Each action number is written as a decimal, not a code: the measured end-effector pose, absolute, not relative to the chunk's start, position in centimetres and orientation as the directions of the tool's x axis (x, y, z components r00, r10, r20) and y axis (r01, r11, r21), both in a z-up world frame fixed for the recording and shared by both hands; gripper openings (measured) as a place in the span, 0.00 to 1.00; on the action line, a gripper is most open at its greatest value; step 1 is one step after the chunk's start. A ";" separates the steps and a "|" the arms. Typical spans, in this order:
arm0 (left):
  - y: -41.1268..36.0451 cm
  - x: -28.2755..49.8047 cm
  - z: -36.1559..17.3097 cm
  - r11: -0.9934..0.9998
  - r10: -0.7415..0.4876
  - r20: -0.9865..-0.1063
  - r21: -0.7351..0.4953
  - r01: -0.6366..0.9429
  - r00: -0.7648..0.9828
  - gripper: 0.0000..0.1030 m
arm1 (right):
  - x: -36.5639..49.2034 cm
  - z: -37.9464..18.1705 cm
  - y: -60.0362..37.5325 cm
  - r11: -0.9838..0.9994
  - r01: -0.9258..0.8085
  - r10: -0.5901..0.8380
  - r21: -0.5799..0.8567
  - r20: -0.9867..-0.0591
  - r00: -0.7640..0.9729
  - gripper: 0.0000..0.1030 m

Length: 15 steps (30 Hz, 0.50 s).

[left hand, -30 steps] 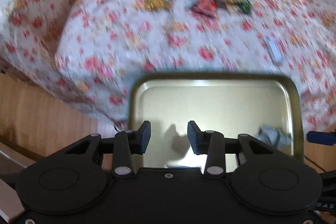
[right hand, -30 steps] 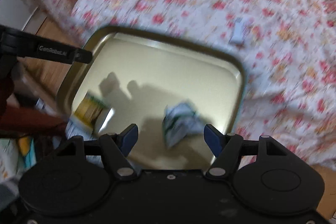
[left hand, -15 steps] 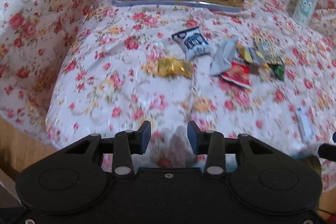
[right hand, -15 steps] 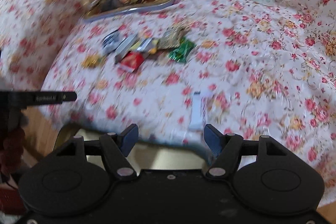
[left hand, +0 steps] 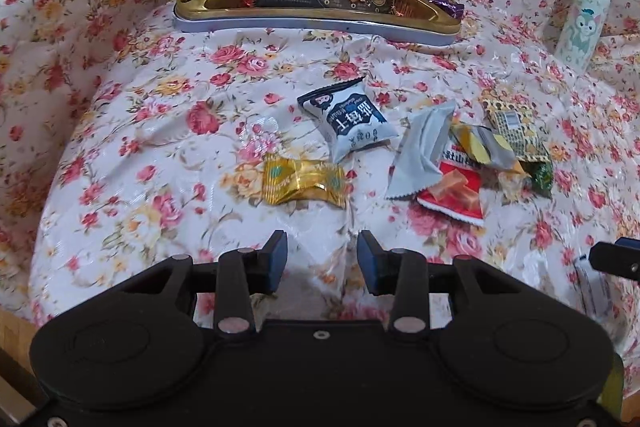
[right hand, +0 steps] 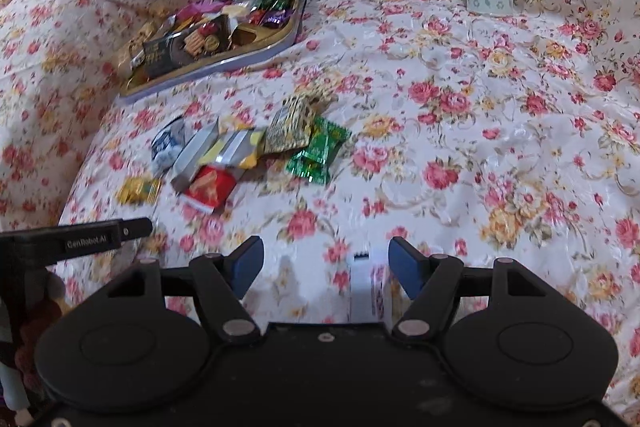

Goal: Organize snacks
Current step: 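Move both tools back toward the scattered snacks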

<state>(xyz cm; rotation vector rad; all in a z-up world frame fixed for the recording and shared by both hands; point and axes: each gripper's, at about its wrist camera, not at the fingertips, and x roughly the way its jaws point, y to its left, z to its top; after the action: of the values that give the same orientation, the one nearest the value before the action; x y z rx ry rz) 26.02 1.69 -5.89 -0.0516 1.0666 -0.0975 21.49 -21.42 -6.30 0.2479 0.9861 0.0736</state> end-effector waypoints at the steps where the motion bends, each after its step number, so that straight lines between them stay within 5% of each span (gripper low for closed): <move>1: 1.7 26.2 -6.0 0.994 -0.105 -0.868 -0.091 0.053 0.486 0.47 | 21.7 -6.3 -21.5 0.968 0.056 0.172 0.246 -0.806 0.566 0.71; 15: 0.6 27.4 -6.7 0.993 -0.108 -0.839 -0.062 0.104 0.533 0.58 | 27.7 -5.8 -20.8 0.956 0.085 0.157 0.281 -0.734 0.661 0.71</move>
<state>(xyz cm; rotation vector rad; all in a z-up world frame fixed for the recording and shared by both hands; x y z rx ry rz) 27.37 0.64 -6.74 -0.0042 1.0006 -0.1267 27.72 -20.76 -5.75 0.3041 0.8516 0.0415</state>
